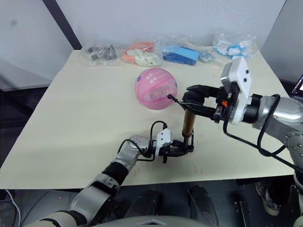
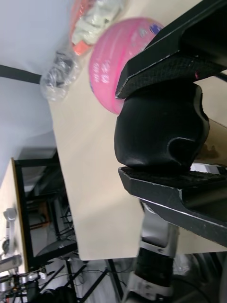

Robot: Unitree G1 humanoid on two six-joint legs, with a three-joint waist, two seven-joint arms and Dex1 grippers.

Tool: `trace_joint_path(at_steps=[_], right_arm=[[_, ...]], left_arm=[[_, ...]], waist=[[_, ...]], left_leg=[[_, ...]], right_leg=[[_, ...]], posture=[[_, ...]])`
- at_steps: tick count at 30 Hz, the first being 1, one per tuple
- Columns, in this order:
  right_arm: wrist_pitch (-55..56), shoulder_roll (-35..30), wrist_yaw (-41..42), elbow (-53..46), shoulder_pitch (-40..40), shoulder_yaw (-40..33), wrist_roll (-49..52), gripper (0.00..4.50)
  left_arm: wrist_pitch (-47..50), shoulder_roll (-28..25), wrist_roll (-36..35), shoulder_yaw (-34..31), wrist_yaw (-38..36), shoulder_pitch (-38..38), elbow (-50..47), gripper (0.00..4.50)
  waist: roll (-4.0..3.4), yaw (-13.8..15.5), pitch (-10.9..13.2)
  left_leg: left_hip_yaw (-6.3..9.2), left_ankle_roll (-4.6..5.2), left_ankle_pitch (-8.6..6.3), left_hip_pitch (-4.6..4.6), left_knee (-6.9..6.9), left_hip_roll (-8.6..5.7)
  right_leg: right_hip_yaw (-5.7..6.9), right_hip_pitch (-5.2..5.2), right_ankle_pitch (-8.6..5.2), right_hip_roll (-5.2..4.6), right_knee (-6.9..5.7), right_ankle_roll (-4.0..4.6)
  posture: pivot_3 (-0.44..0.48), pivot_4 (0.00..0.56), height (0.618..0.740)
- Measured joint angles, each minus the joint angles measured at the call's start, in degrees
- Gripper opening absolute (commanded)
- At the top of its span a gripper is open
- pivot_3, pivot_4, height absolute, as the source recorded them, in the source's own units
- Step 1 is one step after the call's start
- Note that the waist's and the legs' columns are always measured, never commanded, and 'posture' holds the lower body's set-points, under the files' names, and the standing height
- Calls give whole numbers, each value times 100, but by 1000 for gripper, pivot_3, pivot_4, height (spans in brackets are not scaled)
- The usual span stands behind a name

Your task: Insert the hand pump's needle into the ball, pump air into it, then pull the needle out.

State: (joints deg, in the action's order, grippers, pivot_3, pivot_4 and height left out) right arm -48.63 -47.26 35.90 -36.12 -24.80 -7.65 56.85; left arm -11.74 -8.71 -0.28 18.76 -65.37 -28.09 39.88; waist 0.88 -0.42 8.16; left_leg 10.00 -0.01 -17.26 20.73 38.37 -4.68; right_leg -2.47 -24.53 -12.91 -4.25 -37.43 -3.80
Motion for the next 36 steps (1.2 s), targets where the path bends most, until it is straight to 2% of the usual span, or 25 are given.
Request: trace_joint_path(at_steps=[11,20,30,36], right_arm=[[1155,371,188,-110,997,1018,-1604,1811],[1691,798,234,148,1409,1566,-2509,1811],[2009,958,374,285,1554,1604,-2815,1811],[1682,831,473,268,1357,1362,-2564,1811]], left_arm=[[63,-20,16,6,-37,25,-71,1116],[63,-45,22,10,-49,38,-94,1116],[32,-45,24,8,-32,59,-90,1116],[6,-35,23,9,-28,61,-82,1116]], waist=[[1,-14,-3],[2,-22,-3],[3,-26,-5],[3,-23,-5]], left_leg=[[-3,-13,7,-8,0,-3],[-1,-15,9,-10,0,-3],[0,-12,6,-24,-2,-3],[1,-12,6,-22,-2,-3]], right_leg=[[3,8,-1,4,3,-1],[2,9,-1,8,3,-1],[2,22,-1,10,7,-1],[3,22,-1,10,8,-1]], posture=[[0,150,740],[0,150,740],[0,150,740],[0,150,740]])
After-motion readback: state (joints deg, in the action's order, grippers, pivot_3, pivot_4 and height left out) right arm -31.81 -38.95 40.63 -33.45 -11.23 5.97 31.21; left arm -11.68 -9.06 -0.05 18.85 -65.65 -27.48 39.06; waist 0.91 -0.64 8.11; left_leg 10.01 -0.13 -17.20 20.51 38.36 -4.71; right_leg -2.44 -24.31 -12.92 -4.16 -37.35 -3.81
